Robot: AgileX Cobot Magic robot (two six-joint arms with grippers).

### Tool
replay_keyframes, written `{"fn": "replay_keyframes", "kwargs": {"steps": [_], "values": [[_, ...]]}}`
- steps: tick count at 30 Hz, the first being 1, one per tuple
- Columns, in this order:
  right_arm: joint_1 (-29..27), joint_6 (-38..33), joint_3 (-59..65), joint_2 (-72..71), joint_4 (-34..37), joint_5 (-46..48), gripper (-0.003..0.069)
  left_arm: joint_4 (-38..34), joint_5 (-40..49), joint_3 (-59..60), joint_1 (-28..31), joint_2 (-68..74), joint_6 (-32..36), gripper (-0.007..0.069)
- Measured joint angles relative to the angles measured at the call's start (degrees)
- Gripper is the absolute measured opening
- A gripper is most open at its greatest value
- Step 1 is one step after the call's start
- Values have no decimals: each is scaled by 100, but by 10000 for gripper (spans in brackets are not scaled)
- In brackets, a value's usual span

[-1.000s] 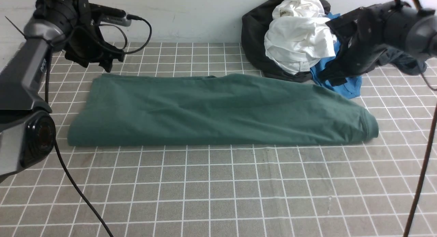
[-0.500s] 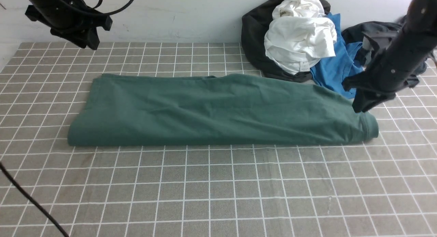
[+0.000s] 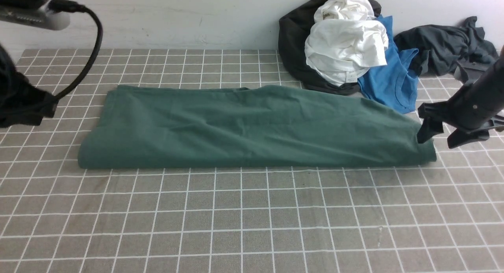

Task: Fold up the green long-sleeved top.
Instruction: Use the right arm to clamp the right edge of the fabric, then use the right arm to drag the right edge of the fabric to the left and folds it over the left edge

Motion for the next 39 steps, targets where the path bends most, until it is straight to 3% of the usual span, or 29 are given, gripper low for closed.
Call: {"fn": "replay_keyframes", "kwargs": {"steps": [3,7,10,16,18,20,24,27,32,34,39], "values": [[0,13,0,186,412,-79,543,-137,-655,934,0,-845,0,5],[-6,124,-14,437,554,-164,513,-185,-1206,1871,0,-1735,0,5],[-6,136,-14,444,586,-182,427,-185,-1184,2291,0,-2070,0,5],[-6,12,-56,449,708,-161,81,-185,-762,2475,0,-2031,0,5],[-6,-69,-186,421,595,-38,25,-185,-703,2475,0,-2006,0,5],[-1,-90,-279,371,410,85,17,-180,-678,2475,0,-1995,0,5],[3,-110,-998,43,-1066,845,13,-180,-749,2528,0,-1995,0,5],[3,-43,-1595,-122,-1746,1330,13,-180,-1068,2634,0,-1989,0,5],[320,99,-2579,-228,-1771,1536,13,-280,-1635,2843,0,-1946,0,5],[699,126,-2962,-235,-1625,1535,13,-400,-1706,2898,0,-1883,0,5],[2399,213,-3317,-199,-961,661,13,-674,-1823,2905,0,-1697,4,5]]}}
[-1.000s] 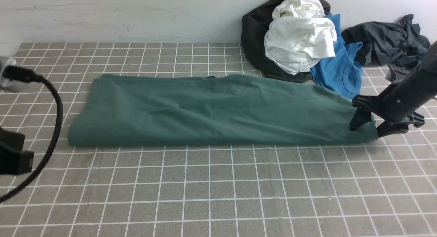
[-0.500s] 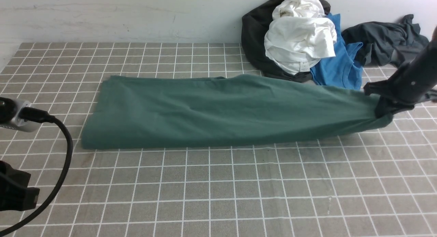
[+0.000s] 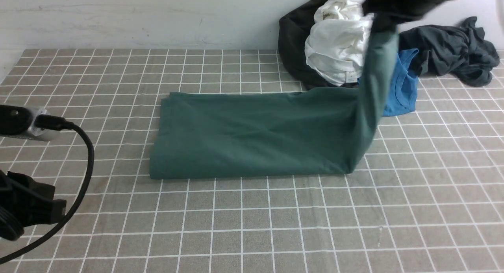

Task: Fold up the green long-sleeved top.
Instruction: Use the right arm to drag the right edge of the fabric to the left and folds it over the left edge

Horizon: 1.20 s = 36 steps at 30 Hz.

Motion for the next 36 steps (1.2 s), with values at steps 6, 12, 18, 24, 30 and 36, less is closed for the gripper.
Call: {"fn": "replay_keyframes", "kwargs": {"steps": [6,12,18,24,30,36], "values": [[1690,53,-51,879,360,-1152,13,-127,-25,0,0,151,12,5],[2489,72,-58,1975,372,-2123,15,-127,-30,0,0,156,18,5],[2652,84,-58,2254,378,-2400,136,-131,-5,0,0,156,18,5],[2607,88,-601,2089,-67,-2328,393,-234,6,0,0,156,19,5],[2541,321,-927,1987,-450,-1776,361,-462,6,11,0,-145,211,5],[2542,515,-696,2451,-145,-1890,116,-1216,12,24,0,-724,1343,5]]}}
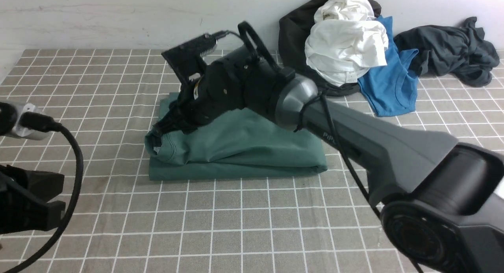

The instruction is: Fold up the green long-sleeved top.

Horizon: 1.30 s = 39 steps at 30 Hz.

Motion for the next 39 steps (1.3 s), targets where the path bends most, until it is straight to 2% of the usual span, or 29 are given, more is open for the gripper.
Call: {"fn": "replay_keyframes", "kwargs": {"steps": [1,3,5,6,7,9,10,12,13,14,15,16,19,29,35,39], "values": [[0,0,6,0,31,-33,108,-42,0,7,0,-18,56,5],[0,-16,46,216,486,-505,21,-599,0,150,0,-247,820,5],[0,-84,60,235,720,-755,6,-913,0,283,0,-368,1260,5],[6,-331,28,204,952,-1031,-6,-1367,0,513,0,-549,1951,5],[6,-512,-54,140,1000,-1086,-10,-1647,0,623,0,-699,2332,5],[-22,-799,-204,-10,1007,-974,-11,-1989,0,764,0,-959,2957,5],[-27,-856,-222,-63,1007,-946,-11,-2029,0,777,0,-959,3018,5],[-120,-1025,-332,-361,980,-582,-11,-2342,-7,894,0,-1276,3459,5],[-265,-1067,-395,-671,968,-6,-11,-2546,-7,1005,0,-1536,3710,5],[-283,-1073,-395,-701,968,-6,-11,-2561,-7,1016,0,-1562,3727,5],[-450,-1073,-417,-904,939,604,-11,-2646,-7,1095,0,-1788,3789,5],[-525,-1073,-396,-958,914,834,-11,-2646,-7,1132,0,-1906,3794,5],[-603,-1073,-162,-942,913,1076,-11,-2689,-17,1232,0,-2159,3794,5],[96,-1204,103,243,1148,658,-11,-2751,-635,1578,0,-2470,3794,5],[244,-1526,-790,84,1180,575,-11,-2765,-646,1578,0,-2470,3794,5],[120,-1566,-1034,-770,1144,772,-11,-2770,-653,1589,0,-2487,3794,5]]}}
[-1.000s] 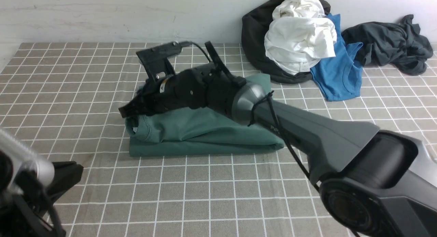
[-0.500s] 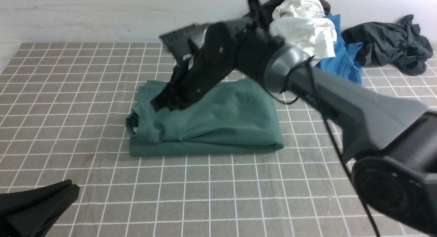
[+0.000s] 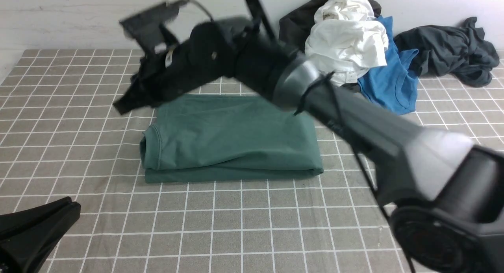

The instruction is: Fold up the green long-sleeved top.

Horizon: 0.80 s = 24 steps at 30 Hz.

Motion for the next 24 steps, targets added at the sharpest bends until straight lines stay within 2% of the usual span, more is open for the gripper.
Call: {"fn": "replay_keyframes", "kwargs": {"steps": [7,10,11,16,19,22,23,24], "values": [[-700,-19,1112,-1845,-779,1275,-11,0,-21,0,0,-37,49,5],[-1192,250,2457,-3123,-1214,1523,-11,78,-21,0,0,-140,80,5],[-1192,274,2539,-3196,-1228,1532,-11,85,-27,0,0,-139,80,5],[-1705,679,4911,-5086,-1428,1633,-11,224,-231,1,-35,-180,84,5],[-1754,734,6182,-5952,-1443,1329,-11,320,-300,1,-100,-180,84,5],[-1754,754,7806,-7018,-1337,217,-11,393,-314,1,-108,-180,84,5],[-1754,754,7806,-7081,-1330,217,-11,392,-314,1,-108,-180,84,5],[-1754,754,8496,-7510,-1329,-459,-11,392,-314,1,-108,-180,84,5]]}}
